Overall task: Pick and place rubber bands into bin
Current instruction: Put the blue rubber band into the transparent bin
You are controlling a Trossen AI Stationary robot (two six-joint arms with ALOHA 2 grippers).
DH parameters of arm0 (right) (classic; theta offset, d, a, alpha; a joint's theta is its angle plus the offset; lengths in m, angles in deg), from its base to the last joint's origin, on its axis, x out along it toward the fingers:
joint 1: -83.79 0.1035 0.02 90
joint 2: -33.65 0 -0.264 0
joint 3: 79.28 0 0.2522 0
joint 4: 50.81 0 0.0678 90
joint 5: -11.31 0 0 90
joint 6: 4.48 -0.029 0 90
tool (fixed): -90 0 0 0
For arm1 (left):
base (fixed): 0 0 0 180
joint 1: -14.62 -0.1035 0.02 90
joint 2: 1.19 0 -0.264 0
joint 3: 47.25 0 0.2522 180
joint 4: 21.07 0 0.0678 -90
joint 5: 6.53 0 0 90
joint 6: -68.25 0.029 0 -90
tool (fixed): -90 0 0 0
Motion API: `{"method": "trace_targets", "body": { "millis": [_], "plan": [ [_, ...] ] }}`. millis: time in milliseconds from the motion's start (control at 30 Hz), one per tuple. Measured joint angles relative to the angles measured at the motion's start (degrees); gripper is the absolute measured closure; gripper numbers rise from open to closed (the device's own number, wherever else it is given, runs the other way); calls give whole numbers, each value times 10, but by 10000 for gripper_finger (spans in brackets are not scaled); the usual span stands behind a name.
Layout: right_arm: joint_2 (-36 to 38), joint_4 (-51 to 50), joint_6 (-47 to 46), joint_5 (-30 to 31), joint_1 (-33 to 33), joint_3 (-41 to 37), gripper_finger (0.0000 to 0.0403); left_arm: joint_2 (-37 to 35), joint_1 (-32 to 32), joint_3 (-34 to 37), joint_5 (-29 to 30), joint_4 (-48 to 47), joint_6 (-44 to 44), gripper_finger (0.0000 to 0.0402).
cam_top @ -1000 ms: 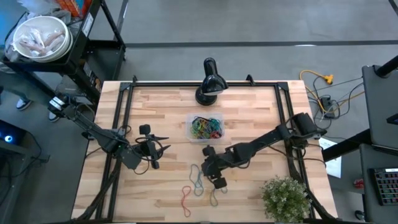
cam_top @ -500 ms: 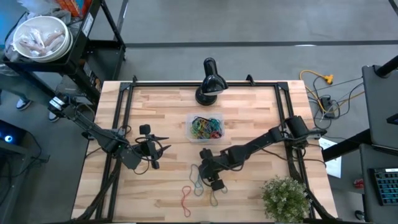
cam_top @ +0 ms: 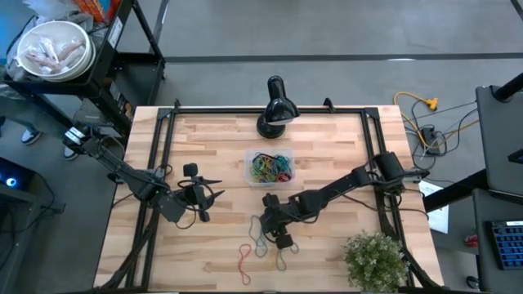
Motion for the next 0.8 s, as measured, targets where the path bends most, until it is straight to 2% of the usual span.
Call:
{"method": "trace_targets", "body": {
  "millis": [467,600,800],
  "plan": [
    [-30,-2,-5,2,-1,14,281,0,0,0,0,0,0,265],
    [-30,-10,-7,2,-2,15,312,0,0,0,0,0,0,265],
    [-29,-17,3,0,-1,17,386,0,0,0,0,0,0,265]
  ]
}}
